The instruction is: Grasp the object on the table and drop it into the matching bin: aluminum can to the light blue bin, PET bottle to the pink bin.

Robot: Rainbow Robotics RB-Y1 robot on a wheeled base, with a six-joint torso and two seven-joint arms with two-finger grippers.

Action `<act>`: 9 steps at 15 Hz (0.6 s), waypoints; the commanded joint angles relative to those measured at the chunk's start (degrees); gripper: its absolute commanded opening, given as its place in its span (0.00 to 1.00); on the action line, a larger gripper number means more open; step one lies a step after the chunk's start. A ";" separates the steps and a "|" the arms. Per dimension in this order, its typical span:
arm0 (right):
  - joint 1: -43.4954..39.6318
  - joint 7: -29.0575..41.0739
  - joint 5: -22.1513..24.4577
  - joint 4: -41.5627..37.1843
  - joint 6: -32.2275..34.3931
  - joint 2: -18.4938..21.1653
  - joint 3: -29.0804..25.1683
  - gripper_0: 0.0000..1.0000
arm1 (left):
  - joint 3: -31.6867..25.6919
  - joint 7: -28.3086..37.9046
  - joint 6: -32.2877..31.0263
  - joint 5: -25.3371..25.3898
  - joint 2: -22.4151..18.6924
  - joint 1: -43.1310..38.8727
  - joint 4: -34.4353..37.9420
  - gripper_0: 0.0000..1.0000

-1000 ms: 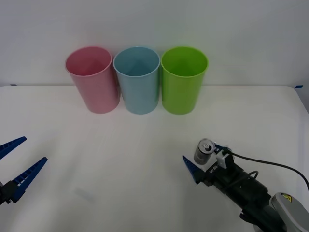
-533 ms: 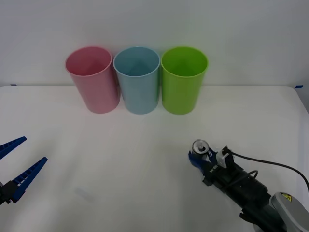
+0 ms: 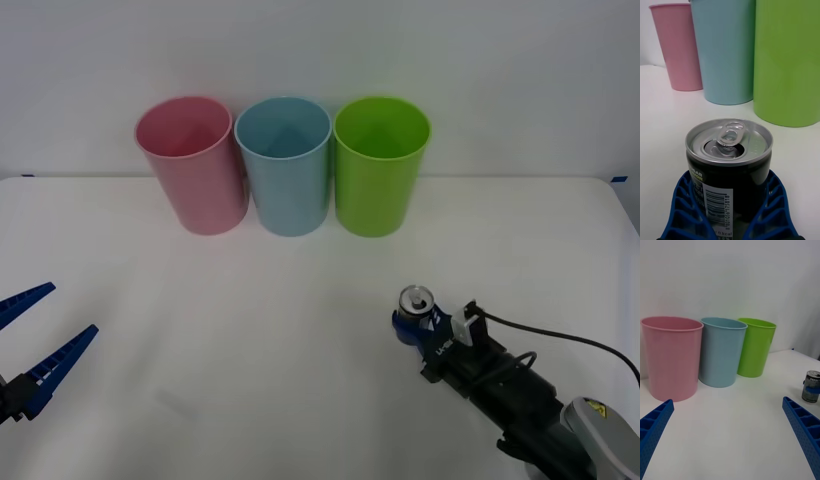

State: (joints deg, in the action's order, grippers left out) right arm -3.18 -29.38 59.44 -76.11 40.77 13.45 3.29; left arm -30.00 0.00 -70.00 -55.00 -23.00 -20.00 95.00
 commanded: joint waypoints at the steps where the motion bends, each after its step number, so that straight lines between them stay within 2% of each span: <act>1: -0.24 0.38 -1.87 -0.97 0.54 0.88 -0.04 0.00 | 0.00 0.00 0.00 0.00 0.00 0.00 0.00 1.00; 7: -3.76 2.93 -5.21 -9.41 0.27 4.13 0.22 0.00 | 0.00 0.00 0.00 0.00 0.00 0.00 0.00 1.00; 9: -4.20 7.85 -5.30 -12.49 0.27 5.36 0.40 0.00 | 0.00 0.00 0.00 0.00 0.00 0.00 0.00 1.00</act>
State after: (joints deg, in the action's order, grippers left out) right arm -7.23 -23.65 54.16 -87.39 41.06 18.31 3.57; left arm -30.00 0.00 -70.00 -55.00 -23.00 -20.00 95.00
